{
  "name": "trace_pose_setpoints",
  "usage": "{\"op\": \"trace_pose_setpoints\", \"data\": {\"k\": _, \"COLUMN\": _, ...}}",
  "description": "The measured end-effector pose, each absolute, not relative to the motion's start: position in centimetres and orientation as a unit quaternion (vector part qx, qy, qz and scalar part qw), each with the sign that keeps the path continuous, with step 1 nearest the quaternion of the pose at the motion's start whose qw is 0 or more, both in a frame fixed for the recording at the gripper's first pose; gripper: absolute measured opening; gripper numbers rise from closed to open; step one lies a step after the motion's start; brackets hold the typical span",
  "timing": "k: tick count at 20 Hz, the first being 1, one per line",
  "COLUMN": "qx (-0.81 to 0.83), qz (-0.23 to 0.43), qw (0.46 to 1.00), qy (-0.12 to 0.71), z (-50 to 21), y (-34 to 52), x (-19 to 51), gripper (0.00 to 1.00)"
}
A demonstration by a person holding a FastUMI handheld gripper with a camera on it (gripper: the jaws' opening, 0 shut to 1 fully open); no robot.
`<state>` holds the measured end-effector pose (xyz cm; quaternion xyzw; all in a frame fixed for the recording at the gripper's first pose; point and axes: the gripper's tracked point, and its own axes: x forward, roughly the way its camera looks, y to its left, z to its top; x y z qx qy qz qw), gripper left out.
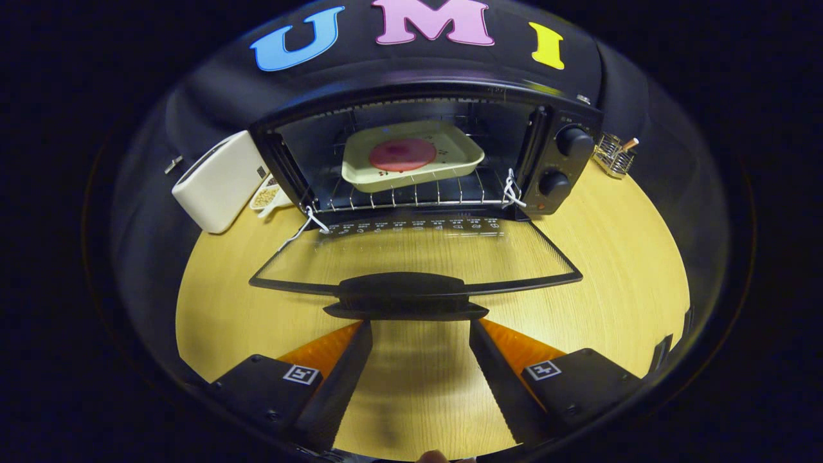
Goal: Open the toaster oven, put the food inside, and close the toaster oven door.
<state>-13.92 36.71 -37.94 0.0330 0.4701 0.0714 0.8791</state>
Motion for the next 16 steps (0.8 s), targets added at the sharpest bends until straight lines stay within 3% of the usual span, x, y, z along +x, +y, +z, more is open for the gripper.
{"op": "trace_pose_setpoints", "data": {"k": 16, "qx": 0.041, "qz": 0.078, "qw": 0.928, "qy": 0.362, "z": -30.4, "y": 35.9, "x": -10.5, "gripper": 1.00}}
